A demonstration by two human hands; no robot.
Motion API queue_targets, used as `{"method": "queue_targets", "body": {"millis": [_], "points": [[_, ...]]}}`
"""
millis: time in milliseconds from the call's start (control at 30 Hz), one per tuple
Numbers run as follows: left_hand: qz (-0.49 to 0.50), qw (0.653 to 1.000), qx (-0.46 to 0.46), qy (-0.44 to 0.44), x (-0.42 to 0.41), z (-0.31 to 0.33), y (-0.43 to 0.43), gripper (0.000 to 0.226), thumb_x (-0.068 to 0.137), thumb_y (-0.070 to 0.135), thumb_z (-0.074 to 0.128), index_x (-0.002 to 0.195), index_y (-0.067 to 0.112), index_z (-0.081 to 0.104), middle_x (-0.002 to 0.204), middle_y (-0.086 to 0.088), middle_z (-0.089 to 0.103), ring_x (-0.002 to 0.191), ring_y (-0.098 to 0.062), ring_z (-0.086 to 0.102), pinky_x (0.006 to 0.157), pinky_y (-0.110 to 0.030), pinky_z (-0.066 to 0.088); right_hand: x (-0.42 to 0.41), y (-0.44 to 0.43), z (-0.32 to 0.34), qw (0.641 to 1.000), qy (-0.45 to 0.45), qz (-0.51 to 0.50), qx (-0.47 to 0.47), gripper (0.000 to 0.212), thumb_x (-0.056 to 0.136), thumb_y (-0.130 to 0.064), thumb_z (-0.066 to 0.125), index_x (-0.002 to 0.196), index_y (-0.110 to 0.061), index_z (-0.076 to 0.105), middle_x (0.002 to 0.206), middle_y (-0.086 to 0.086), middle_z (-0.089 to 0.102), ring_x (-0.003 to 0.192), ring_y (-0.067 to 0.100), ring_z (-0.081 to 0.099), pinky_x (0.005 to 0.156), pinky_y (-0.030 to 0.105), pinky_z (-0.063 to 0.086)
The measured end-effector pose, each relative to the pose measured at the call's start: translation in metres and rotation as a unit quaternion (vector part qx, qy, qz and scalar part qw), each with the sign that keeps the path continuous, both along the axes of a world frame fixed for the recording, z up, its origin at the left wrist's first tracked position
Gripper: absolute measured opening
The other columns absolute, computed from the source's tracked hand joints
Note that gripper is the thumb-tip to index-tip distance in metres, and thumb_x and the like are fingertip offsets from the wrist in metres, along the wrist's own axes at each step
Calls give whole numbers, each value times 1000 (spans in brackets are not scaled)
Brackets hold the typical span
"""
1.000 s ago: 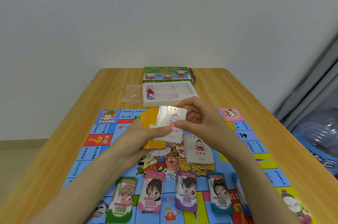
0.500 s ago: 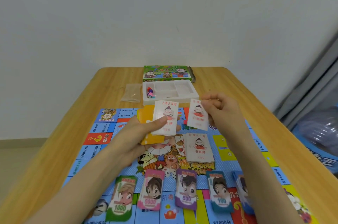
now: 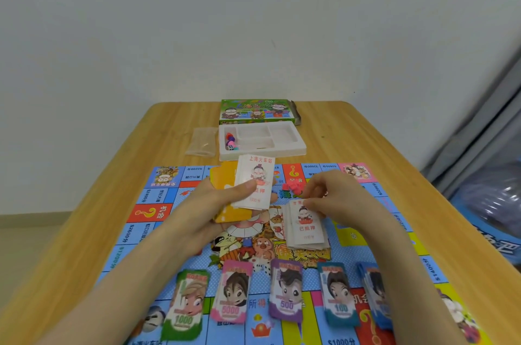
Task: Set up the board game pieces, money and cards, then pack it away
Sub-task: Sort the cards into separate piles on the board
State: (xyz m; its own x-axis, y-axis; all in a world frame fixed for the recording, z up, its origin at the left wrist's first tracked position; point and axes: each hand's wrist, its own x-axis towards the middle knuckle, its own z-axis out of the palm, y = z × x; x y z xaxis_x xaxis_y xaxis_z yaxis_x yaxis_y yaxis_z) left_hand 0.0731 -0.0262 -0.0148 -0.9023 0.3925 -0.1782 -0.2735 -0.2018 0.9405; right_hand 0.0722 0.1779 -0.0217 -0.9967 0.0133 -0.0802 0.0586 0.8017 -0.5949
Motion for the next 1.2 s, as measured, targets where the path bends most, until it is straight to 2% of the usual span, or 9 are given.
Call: {"method": "queue_targets", "body": {"millis": [233,333,433,533,667,767,933,1067,1200], "points": [[-1,1000,-9,-3,-3,-2,-1,33,67,16,66,100,14,62,84,-13,75,66,-21,72,57,-27,57,0,3,-4,1000,-11,-5,19,10,85,-20,67,88,-18,58,80,-10,44,78,11,50,52,16,35],[-2,1000,-11,-4,-4,-3,-2,37,67,17,66,104,14,62,89,-15,74,69,-23,73,58,-27,57,-1,3,-4,999,27,-19,18,10,85,-22,67,83,-19,58,77,-9,48,67,5,47,52,17,34],[-6,1000,-16,1,-4,-5,-2,40,68,18,66,107,12,62,92,-16,74,74,-24,73,65,-32,56,-2,-1,1,989,122,-42,-75,14,86,-25,65,76,-17,61,74,-1,59,60,7,51,56,22,41],[-7,1000,-18,-5,-4,-6,-2,40,68,17,66,107,11,62,93,-16,74,77,-25,73,72,-35,55,2,-12,10,969,146,-7,-199,15,89,-23,61,78,-14,62,65,-6,58,49,1,52,52,18,43],[1,1000,-21,-6,-5,-7,-1,44,66,17,68,109,10,62,94,-15,74,78,-25,72,65,-32,57,6,-21,10,962,136,77,-223,8,88,-23,63,89,-14,62,75,-2,61,58,8,61,57,27,49],[12,1000,-19,-3,-4,-8,0,37,63,14,70,100,12,66,89,-10,75,75,-23,72,66,-32,59,7,-27,8,956,138,114,-233,18,83,-19,69,99,-16,61,85,4,65,67,17,67,63,36,54],[-4,1000,-21,-1,-2,-7,2,29,66,17,68,95,15,67,91,-9,75,79,-23,72,75,-36,58,8,-34,8,947,170,82,-261,24,78,-11,74,91,-20,56,85,12,64,69,28,68,64,47,56],[-5,1000,-9,-22,-2,-7,3,23,75,17,64,98,16,64,92,-9,75,82,-23,72,74,-35,59,8,-34,9,944,179,57,-272,30,77,-5,74,87,-22,52,76,-1,62,68,23,69,60,44,57],[-8,1000,7,-29,-1,-5,4,20,82,13,60,102,15,62,96,-11,74,86,-26,72,77,-37,58,8,-34,9,944,188,46,-269,32,78,-6,74,82,-22,46,87,4,65,64,16,67,54,32,53]]}}
